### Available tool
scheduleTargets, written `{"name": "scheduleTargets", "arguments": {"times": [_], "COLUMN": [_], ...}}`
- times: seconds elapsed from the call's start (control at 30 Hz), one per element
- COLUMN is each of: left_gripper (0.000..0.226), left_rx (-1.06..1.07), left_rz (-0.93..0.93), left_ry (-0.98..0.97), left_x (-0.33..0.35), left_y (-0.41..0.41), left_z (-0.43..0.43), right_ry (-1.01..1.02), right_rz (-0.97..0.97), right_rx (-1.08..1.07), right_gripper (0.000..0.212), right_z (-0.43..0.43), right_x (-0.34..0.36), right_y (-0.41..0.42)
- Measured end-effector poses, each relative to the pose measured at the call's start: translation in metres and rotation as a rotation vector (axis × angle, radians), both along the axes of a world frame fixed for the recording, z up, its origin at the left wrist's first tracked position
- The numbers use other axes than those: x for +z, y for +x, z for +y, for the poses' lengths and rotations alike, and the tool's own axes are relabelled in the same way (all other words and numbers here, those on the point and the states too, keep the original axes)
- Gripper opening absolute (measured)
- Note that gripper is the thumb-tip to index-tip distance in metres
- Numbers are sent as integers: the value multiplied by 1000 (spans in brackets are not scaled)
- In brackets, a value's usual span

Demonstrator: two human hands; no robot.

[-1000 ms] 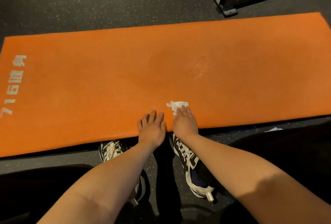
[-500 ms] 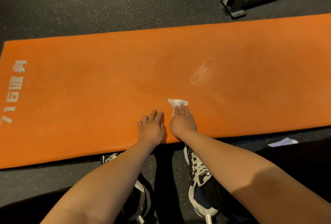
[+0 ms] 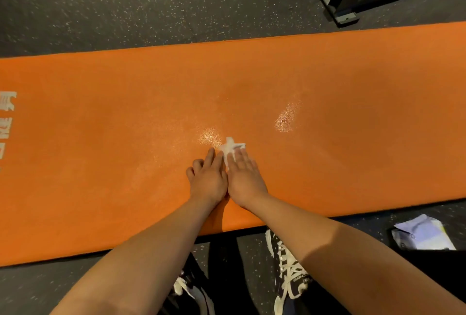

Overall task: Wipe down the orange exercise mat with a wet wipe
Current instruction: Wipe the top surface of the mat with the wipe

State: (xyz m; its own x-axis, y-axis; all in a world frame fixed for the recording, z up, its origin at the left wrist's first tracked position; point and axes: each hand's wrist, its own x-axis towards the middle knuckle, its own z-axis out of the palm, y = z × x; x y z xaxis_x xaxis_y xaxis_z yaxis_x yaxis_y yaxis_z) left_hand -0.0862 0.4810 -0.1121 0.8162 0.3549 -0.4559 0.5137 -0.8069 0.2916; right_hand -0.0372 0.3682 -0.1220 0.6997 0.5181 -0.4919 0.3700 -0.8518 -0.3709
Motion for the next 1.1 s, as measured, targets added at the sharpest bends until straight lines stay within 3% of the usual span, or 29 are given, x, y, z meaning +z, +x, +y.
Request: {"name": "scheduleTargets", "arguments": {"times": [0.07,0.23,0.43,0.53,0.63,0.8,0.87,1.0,1.1], "left_gripper": [50,53,54,55,53,59,59,64,59], "left_rx": [3,30,123,94,82,150,151,166,207], "left_rz": [-22,-61,-161,-175,-187,-228,-164,-79,-104], "left_ry": [9,2,-131,-136,-134,-122,-64,-8,-28], "left_x": [-5,-14,-16,-16,-17,-15,-12,-12,-11], "left_y": [1,-4,-11,-14,-16,-14,-11,-11,-8], "left_z": [3,1,7,9,9,20,27,36,39], "right_ry": [0,-142,20,-76,-107,43,-17,-134,1], "right_rz": [-39,-82,-45,-110,-59,-10,-61,-63,-8], "right_rx": [61,-209,203,52,-125,225,179,-109,82], "right_gripper": [57,70,61,65,67,57,58,64,61], "right_z": [-4,-3,9,-1,7,17,14,28,50], "right_x": [-5,-8,-11,-14,-8,-8,-14,-12,-10], "right_y": [7,35,10,26,24,3,17,32,13]}}
